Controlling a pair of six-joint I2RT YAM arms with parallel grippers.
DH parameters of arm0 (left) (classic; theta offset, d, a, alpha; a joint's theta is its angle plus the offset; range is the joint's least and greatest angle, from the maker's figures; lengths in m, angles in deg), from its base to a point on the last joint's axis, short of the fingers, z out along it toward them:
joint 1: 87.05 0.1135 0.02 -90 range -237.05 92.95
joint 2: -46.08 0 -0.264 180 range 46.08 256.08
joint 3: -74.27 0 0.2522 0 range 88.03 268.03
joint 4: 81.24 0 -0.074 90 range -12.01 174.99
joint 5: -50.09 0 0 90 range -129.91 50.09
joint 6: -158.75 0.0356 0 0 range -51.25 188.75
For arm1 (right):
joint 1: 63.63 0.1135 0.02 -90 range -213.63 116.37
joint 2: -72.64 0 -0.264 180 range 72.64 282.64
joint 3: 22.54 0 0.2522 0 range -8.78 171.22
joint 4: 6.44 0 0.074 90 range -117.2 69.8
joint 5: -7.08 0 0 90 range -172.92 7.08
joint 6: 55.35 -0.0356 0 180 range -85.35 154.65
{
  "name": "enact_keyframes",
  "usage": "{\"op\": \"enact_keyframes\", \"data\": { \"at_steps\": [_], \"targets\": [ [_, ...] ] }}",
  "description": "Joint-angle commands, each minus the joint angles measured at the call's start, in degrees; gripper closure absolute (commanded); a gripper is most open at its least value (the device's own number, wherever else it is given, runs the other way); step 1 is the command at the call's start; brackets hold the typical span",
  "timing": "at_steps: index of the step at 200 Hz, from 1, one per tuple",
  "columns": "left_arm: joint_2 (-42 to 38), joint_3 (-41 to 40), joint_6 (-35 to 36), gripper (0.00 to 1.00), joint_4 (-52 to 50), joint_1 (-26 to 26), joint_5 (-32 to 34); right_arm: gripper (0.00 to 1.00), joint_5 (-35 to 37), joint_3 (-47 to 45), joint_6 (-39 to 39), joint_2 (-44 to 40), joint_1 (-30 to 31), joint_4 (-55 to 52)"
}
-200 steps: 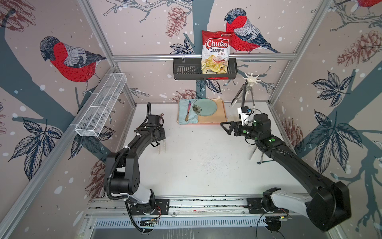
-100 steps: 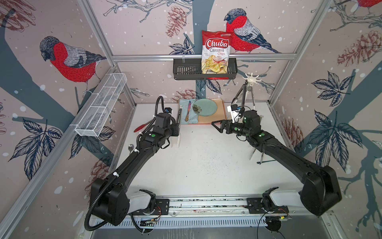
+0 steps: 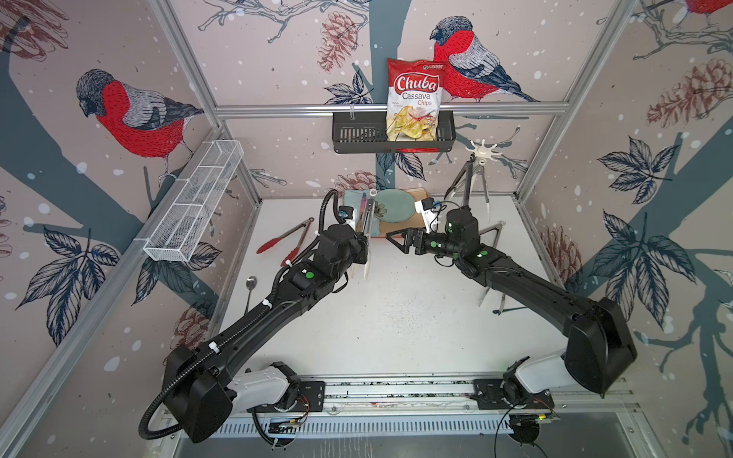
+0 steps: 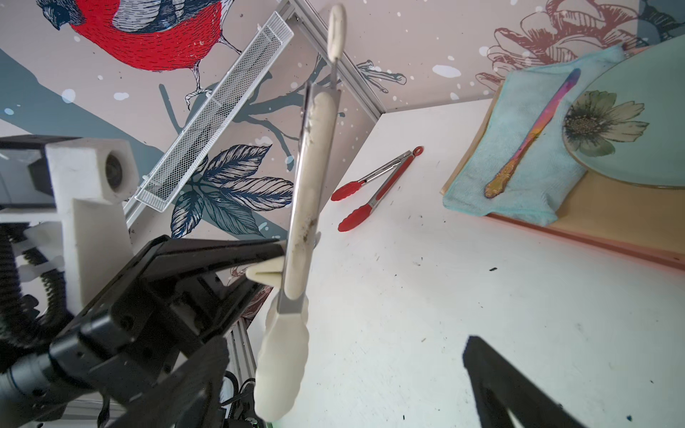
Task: Hang food tongs on kitchen utensil racks
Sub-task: Pick up the food tongs from the center of the board.
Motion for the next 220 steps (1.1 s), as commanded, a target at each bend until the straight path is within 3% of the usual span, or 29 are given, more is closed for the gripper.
{"op": "enact_keyframes", "data": {
  "at_steps": [1, 56, 131, 175, 220],
  "targets": [
    [0.6, 0.5, -1.5, 1.00, 5.2, -1.6, 2.3, 0.00, 1.8, 1.4, -0.1, 0.7, 0.7, 2.7],
    [0.5, 0.3, -1.7, 1.00, 6.3, -3.7, 1.9, 0.01, 3.5, 3.3, 0.7, 2.2, 0.7, 2.4],
    [0.8, -0.1, -1.3, 1.00, 7.1, -4.9, 2.0, 0.09, 2.5, 4.4, 0.2, 4.8, 0.7, 5.4],
    [1.6, 0.4, -1.0, 1.00, 8.1, -5.4, 1.4, 0.20, 1.3, 5.7, -0.5, 6.4, 0.5, 6.9],
    [2.3, 0.3, -1.5, 1.00, 8.5, -6.0, 1.4, 0.42, 0.5, 6.1, -1.4, 7.2, 0.5, 8.8]
  ]
}}
